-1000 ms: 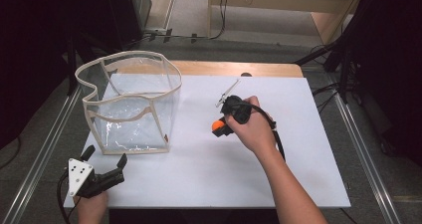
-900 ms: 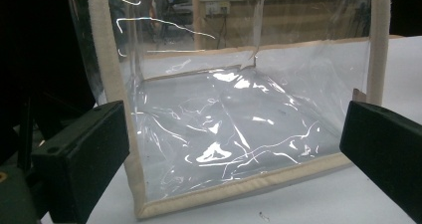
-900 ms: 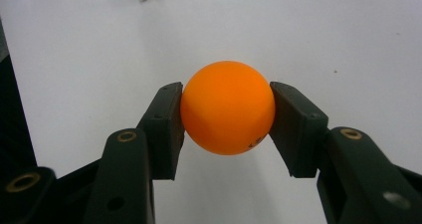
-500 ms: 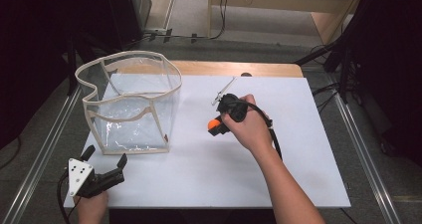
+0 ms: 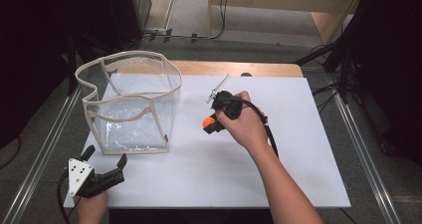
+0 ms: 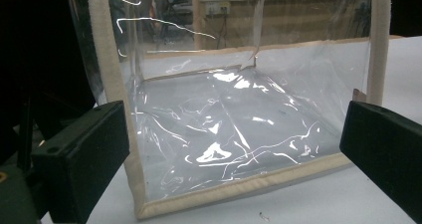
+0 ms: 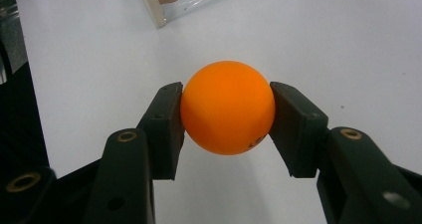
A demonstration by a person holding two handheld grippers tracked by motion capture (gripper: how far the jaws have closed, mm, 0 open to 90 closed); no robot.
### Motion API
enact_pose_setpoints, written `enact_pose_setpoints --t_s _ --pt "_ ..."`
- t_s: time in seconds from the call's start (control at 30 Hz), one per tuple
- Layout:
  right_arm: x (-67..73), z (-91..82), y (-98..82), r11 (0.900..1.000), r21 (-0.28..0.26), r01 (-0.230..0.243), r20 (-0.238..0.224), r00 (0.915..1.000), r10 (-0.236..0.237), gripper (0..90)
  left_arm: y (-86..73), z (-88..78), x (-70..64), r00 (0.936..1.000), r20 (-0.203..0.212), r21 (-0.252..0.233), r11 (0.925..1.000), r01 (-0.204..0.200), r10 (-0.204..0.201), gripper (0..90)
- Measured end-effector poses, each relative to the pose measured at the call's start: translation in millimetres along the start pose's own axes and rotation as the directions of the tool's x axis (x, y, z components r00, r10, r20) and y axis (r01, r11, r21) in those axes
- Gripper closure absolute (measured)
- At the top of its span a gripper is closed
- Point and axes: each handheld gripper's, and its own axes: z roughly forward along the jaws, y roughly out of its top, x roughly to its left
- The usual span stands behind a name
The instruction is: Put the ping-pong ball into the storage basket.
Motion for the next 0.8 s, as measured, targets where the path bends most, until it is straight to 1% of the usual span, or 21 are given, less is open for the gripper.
enact_pose_setpoints --t_s 0.03,0.13,0.17,0.2,0.33,0.37,0.57,0.63,0.8 --pt "0.0 -0.2 0.7 1.000 -0.001 0.005 0.000 1.0000 -0.005 48.3 0.0 0.0 -0.1 1.0000 0.000 0.000 1.0000 -0.001 0.001 0.0" --pt "0.7 -0.5 2.6 1.000 -0.003 -0.001 -0.001 1.0000 0.001 48.2 0.0 -0.1 0.1 1.0000 0.001 0.000 1.0000 0.001 -0.001 0.0" --pt "0.5 -0.3 3.3 1.000 -0.007 0.005 -0.003 1.0000 -0.005 48.3 0.0 -0.1 0.1 1.0000 0.001 0.000 1.0000 0.001 -0.001 0.0" --pt "1.1 -0.9 4.2 1.000 0.002 0.000 -0.002 1.0000 0.000 48.2 0.0 0.0 0.1 1.0000 0.001 0.000 1.0000 0.002 -0.002 0.0" --pt "1.3 -0.2 7.9 1.000 -0.004 0.013 -0.006 0.9999 -0.013 48.3 0.0 0.2 0.1 1.0000 0.001 0.000 1.0000 0.000 0.000 0.0" --pt "1.9 -0.6 8.9 1.000 -0.001 0.009 -0.004 1.0000 -0.009 48.2 0.1 0.2 0.0 1.0000 0.001 0.000 1.0000 0.000 0.000 0.0" --pt "2.8 -0.6 13.9 1.000 -0.007 0.024 -0.006 0.9997 -0.024 48.3 0.1 0.2 0.0 1.0000 0.002 -0.001 1.0000 0.000 0.000 0.0" --pt "3.5 -0.5 15.5 1.000 -0.004 0.020 -0.007 0.9998 -0.020 48.2 0.1 0.3 0.0 1.0000 0.002 -0.001 1.0000 0.000 0.000 0.0" --pt "4.4 0.0 19.6 1.000 -0.007 0.029 -0.012 0.9995 -0.029 48.3 0.1 0.4 0.0 1.0000 0.003 -0.001 1.0000 0.000 0.000 0.0"
